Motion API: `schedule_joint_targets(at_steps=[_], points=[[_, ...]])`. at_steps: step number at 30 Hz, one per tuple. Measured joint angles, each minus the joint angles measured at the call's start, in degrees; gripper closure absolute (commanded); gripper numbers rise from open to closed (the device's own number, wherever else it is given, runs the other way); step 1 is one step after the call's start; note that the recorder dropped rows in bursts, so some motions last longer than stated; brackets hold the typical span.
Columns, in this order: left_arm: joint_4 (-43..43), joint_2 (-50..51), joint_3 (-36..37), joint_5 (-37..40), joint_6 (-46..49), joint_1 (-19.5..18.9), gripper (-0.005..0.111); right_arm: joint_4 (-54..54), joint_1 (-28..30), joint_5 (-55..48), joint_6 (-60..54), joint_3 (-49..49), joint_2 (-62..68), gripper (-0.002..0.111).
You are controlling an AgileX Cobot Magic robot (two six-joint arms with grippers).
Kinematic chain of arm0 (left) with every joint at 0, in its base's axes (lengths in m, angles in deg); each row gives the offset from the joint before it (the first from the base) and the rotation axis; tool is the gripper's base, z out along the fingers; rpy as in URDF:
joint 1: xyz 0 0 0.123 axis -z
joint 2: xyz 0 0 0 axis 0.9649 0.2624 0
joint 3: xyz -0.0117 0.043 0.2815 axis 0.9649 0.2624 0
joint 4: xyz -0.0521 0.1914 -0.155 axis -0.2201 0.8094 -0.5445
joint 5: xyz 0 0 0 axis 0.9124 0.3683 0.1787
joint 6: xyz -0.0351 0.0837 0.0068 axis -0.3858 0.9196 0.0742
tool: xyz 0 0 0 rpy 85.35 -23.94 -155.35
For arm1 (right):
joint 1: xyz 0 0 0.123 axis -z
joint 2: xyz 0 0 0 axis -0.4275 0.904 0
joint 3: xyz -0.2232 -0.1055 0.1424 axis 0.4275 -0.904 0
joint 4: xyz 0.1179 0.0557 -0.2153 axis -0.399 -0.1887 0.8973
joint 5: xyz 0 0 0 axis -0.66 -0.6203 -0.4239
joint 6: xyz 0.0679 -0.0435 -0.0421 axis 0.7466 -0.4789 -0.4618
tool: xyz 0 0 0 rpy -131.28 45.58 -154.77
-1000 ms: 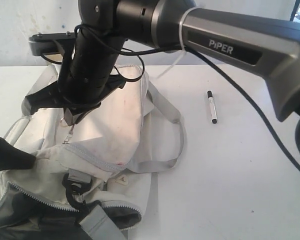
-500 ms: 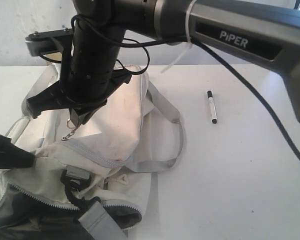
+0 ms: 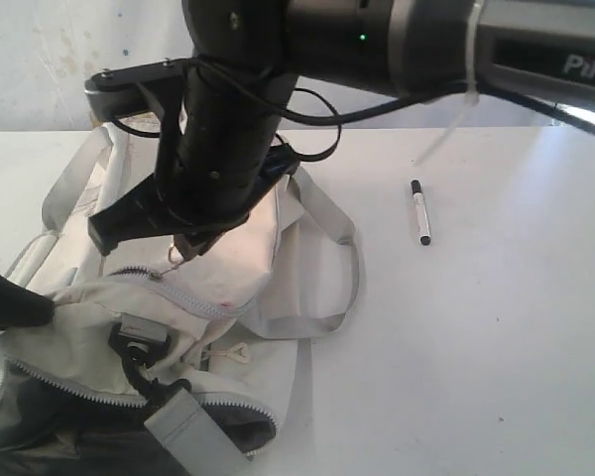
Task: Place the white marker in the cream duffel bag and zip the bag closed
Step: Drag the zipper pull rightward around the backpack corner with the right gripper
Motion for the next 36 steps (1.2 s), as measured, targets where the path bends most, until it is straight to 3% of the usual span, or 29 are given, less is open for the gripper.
schedule_joint_targets(at_steps=[18, 31, 36], points=[[-0.4, 0.0, 0.0, 0.54, 0.11, -0.13, 0.107, 5.16, 0.0, 10.54, 6.72, -21.43, -10.85, 0.108], [-1.68, 0.0, 0.0, 1.52, 1.99, -0.13, 0.107, 16.09, 0.0, 13.9, 15.67, -29.42, -14.94, 0.108], [-1.9, 0.0, 0.09, 1.84, 2.36, -0.13, 0.107, 25.05, 0.0, 16.9, 23.15, -32.64, -14.94, 0.108]])
